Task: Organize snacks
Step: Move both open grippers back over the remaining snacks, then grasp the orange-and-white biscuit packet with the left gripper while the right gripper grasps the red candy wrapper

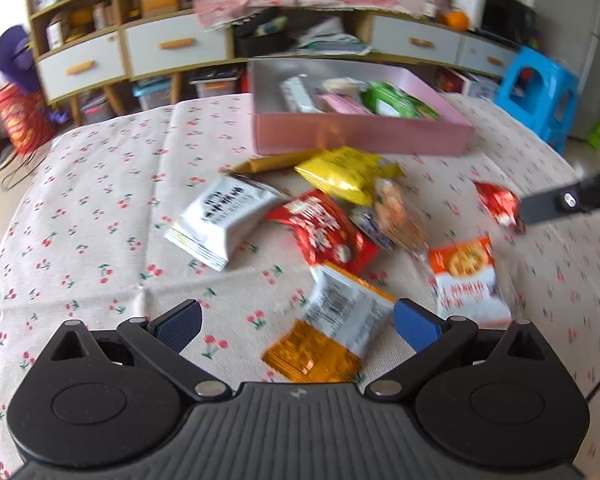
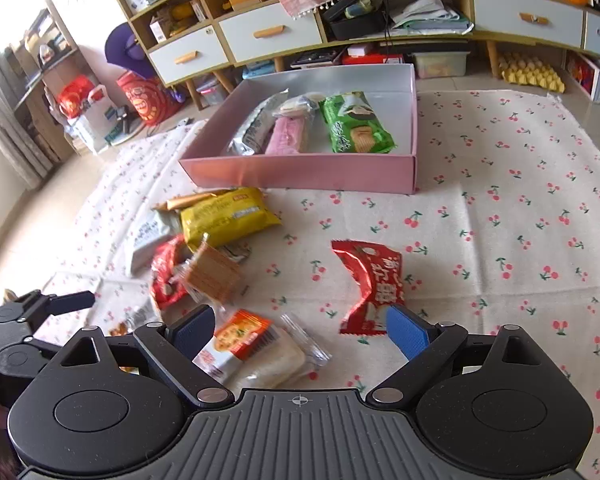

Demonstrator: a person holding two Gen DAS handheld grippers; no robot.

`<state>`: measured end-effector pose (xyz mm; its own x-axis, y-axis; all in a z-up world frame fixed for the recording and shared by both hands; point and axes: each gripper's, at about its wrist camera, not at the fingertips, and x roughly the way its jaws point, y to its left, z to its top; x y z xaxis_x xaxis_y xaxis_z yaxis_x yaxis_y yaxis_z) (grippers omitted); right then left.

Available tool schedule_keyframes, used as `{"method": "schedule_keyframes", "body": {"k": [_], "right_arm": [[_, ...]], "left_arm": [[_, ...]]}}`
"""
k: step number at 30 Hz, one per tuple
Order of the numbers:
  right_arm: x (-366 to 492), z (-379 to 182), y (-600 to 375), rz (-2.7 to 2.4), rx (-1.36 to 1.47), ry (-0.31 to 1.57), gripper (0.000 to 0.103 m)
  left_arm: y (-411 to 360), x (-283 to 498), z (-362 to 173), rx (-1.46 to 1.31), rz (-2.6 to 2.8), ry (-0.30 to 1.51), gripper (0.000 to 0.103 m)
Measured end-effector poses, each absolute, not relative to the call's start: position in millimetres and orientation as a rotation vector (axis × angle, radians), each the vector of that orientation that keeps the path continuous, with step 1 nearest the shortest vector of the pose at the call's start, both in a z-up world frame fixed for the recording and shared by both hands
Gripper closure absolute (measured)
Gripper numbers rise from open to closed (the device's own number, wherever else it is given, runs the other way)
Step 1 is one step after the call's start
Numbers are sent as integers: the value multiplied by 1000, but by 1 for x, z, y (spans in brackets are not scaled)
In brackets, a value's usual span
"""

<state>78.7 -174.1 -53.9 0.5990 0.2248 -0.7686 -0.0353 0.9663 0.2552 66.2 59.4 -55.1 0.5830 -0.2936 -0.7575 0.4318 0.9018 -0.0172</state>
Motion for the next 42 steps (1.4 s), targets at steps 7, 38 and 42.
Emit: {"method": "schedule_keyframes", "body": {"k": [7,38,42], "right_arm": [[84,-69,-190,52,194,920,9],[97,-91,-182,-2,83,908,11],[98,-90,-181,-1,85,901,14]], "left_arm": [[47,57,-66,300,-524,842,2],[49,68,-59,238,-523,923,64],[50,69,-58,222,-515,939,64]]}}
